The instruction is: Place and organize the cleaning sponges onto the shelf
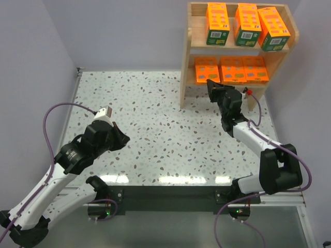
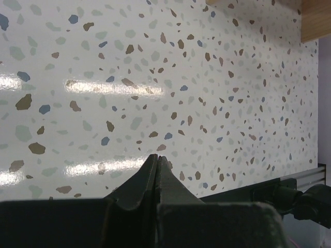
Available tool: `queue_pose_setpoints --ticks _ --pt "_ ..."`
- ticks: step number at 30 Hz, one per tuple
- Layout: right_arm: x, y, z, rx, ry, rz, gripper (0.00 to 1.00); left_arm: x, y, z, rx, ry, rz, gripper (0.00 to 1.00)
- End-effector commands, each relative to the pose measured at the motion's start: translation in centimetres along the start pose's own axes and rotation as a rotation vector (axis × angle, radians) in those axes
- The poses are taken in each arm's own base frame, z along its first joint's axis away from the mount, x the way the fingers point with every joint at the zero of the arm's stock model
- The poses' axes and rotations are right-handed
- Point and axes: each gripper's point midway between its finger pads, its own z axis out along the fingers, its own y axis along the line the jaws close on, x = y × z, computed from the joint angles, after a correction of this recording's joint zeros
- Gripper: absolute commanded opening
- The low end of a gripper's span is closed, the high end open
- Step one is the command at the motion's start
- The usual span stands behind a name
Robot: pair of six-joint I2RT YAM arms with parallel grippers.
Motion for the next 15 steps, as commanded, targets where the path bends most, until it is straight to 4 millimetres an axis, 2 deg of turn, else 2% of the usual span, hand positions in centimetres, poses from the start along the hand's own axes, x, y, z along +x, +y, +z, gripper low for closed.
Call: queue_pose_setpoints --ticks 1,12,15 --pt "-1.9 0.5 0.0 0.026 -0.103 0.009 0.0 0.0 0.0 -0.3 0.001 0.0 -0.021 0.0" --pt "-3.3 -0.8 0.1 0.05 -0.147 0.033 0.0 0.2 0.5 -0.7 -0.004 -0.004 -0.03 0.0" --pt "-3.4 -0.3 0.2 0.043 -0.138 0.029 0.0 0.3 0.7 -0.8 -0.006 -0.006 -0.031 0.0"
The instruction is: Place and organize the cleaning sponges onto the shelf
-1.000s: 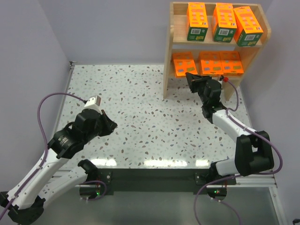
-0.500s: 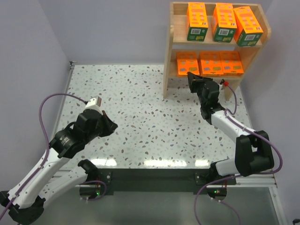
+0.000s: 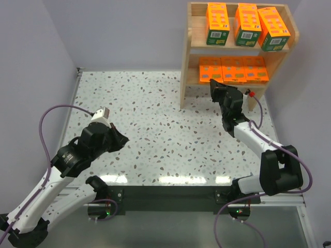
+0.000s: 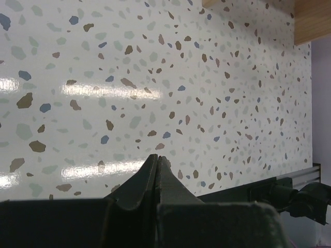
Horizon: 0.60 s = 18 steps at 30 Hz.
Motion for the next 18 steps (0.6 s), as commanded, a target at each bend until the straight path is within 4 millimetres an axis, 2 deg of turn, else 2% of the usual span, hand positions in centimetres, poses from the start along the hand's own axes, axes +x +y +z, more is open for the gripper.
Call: queue_pose_setpoints --ticks 1,2,4,5,7,8,12,13,14,18 --pt "-1.6 -0.2 0.2 0.03 -0.053 -0.009 0.03 0.4 0.7 -0.2 -0.019 0.007 -0.023 0.0" --pt "-1.6 0.0 0.1 0.026 -0.049 -0.017 0.1 0.4 0.7 -0.2 -0.021 0.009 -0.024 0.0" --pt "-1.2 0.5 -0.1 0.021 -0.029 -0.029 0.16 0.3 0.6 -0.4 -0.016 0.004 -0.028 0.0" --pt "-1.1 0.8 -0.1 0.015 -0.021 -0.036 0.26 0.3 0.6 -0.4 -0.015 0.002 -0.027 0.0" --pt "-0.6 1.1 -0.4 0.009 0.012 -0.037 0.37 0.3 0.7 -0.4 -0.016 0.001 -0.027 0.0" --pt "-0.4 1.0 -0.5 0.01 0.021 -0.043 0.47 0.3 0.6 -0.4 -0.016 0.001 -0.03 0.0" --pt "0.1 1.5 -1.7 -0.006 0.065 -0.055 0.62 0.3 0.6 -0.5 -0.011 0.0 -0.036 0.0" --pt "0.0 2.5 -2.5 -0.033 0.068 -0.054 0.63 0.2 0.5 -0.6 -0.005 -0.002 -0.038 0.0" --pt "0.1 2.2 -3.1 -0.023 0.081 -0.068 0.67 0.2 0.4 -0.7 -0.002 -0.006 -0.041 0.0" --pt "0.0 3.5 -6.2 -0.047 0.111 -0.134 0.76 0.0 0.2 -0.8 0.009 -0.014 -0.043 0.0"
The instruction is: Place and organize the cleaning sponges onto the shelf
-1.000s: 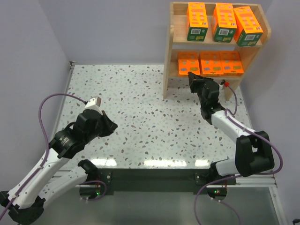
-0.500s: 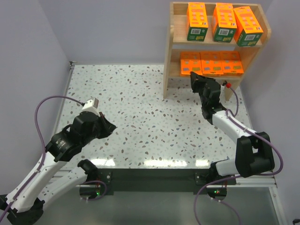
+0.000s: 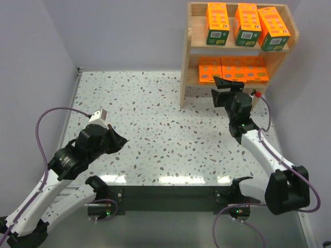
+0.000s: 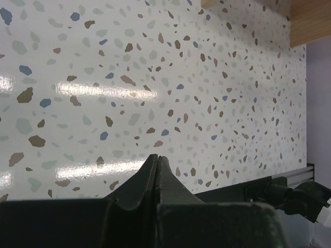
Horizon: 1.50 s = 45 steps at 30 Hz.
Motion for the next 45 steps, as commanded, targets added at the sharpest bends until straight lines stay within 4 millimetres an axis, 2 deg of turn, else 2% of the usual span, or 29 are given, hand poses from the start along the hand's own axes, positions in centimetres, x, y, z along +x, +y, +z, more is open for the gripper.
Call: queue_pose_setpoints --ticks 1,4,5,6,7,8,10,11,13,15,16,17,18,19,20,21,22,26,29,33,38,41,45 --pt "0.3 1.9 -3.0 -0.039 0.046 -0.078 0.77 -0.3 -0.3 0.0 0.016 -0.011 -0.02 0.0" --pt "1.1 1.8 -5.6 -0.015 0.121 -0.145 0.77 -0.3 -0.9 0.2 0.037 -0.005 -0.015 0.0" --pt "1.4 0.6 -6.2 0.023 0.149 -0.189 0.77 -0.4 -1.1 0.2 0.043 -0.005 -0.011 0.0" --pt "1.7 1.0 -7.0 0.006 0.172 -0.217 0.76 -0.3 -1.3 0.4 0.051 -0.002 -0.005 0.0" --pt "2.7 1.4 -7.9 -0.005 0.242 -0.249 0.75 -0.5 -1.7 0.5 0.066 -0.005 -0.003 0.0" --pt "3.0 -0.1 -8.5 0.047 0.282 -0.328 0.74 -0.5 -1.9 0.5 0.076 -0.004 0.002 0.0" --pt "4.4 0.8 -10.1 0.021 0.386 -0.409 0.72 -0.9 -2.5 0.5 0.096 -0.011 0.013 0.0" --pt "4.5 -0.2 -10.8 0.051 0.418 -0.471 0.69 -1.0 -2.7 0.4 0.106 -0.015 0.017 0.0" --pt "4.8 0.5 -12.2 0.032 0.457 -0.522 0.68 -1.5 -3.5 0.4 0.137 -0.023 0.034 0.0" --pt "4.7 -0.3 -13.7 0.046 0.49 -0.581 0.68 -1.8 -4.1 0.3 0.162 -0.03 0.058 0.02" --pt "4.5 0.4 -14.8 0.019 0.483 -0.604 0.68 -2.3 -4.9 0.0 0.189 -0.04 0.062 0.1" --pt "4.2 -0.3 -15.5 0.037 0.49 -0.649 0.7 -2.5 -5.1 -0.1 0.199 -0.044 0.067 0.2" --pt "4.0 -0.4 -16.2 0.034 0.492 -0.675 0.72 -2.7 -5.5 -0.1 0.21 -0.047 0.083 0.41" --pt "3.8 -0.1 -17.1 0.016 0.491 -0.705 0.77 -3.2 -6.0 -0.5 0.23 -0.062 0.088 0.52" --pt "3.7 -0.9 -17.9 0.032 0.516 -0.752 0.9 -3.5 -6.2 -0.6 0.232 -0.067 0.092 0.8" --pt "3.7 -1.1 -18.5 0.032 0.529 -0.777 0.99 -3.6 -6.3 -0.7 0.234 -0.069 0.106 0.89" --pt "3.5 -1.1 -19.0 0.032 0.532 -0.797 0.99 -4.1 -6.8 -1.1 0.245 -0.08 0.113 0.98" --pt "2.3 -2.2 -21.9 0.061 0.522 -0.872 0.99 -5.3 -7.7 -2.0 0.261 -0.098 0.152 1.0" --pt "1.8 -3.0 -23.1 0.086 0.514 -0.888 0.99 -6.5 -8.5 -3.2 0.278 -0.124 0.174 1.0" --pt "0.9 -4.5 -24.8 0.144 0.498 -0.886 0.99 -9.3 -10.0 -6.2 0.341 -0.236 0.202 1.0" --pt "0.3 -7.0 -26.3 0.243 0.509 -0.873 0.99 -11.8 -11.3 -9.2 0.386 -0.336 0.226 1.0" --pt "0.2 -7.6 -26.8 0.275 0.522 -0.866 0.99 -12.9 -12.2 -10.4 0.408 -0.36 0.229 1.0" --pt "0.2 -7.2 -27.1 0.265 0.521 -0.864 0.99 -14.1 -13.3 -12.3 0.449 -0.395 0.234 1.0"
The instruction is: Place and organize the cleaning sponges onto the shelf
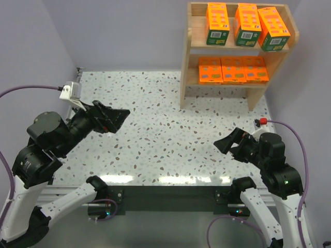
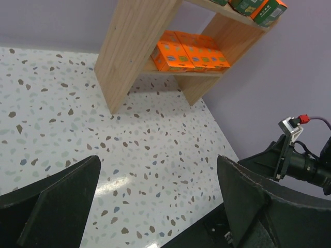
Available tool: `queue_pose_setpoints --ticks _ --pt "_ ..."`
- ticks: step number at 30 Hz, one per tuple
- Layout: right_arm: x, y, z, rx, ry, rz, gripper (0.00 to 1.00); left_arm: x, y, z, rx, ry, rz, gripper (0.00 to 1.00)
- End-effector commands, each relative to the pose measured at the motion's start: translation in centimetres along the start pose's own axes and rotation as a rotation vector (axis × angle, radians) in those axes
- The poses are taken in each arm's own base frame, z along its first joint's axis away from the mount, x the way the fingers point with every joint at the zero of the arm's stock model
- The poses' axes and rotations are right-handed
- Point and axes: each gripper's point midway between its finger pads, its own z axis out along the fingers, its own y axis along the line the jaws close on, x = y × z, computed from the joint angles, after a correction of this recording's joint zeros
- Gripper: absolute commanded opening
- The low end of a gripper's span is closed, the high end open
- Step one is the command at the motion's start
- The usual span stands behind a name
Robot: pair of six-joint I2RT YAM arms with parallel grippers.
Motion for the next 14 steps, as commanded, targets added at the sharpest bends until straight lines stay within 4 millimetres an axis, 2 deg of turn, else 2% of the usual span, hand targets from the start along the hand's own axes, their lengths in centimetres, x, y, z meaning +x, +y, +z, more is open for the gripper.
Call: queue_pose_setpoints --ticks 1,7,14 --pt "0.0 0.0 -0.8 0.007 -0.003 -0.012 0.99 -2.7 -1.5 -0.5 0.047 -0.069 0.04 1.0" --pt "-0.4 -0.1 -0.9 0.023 -0.02 -0.006 0.99 -4.7 -3.2 -2.1 0.118 -0.126 0.048 1.0" --pt "-0.8 -1.2 -0.4 0.081 -0.041 0.019 0.99 -4.5 -3.2 -1.7 0.1 -0.092 0.059 1.0"
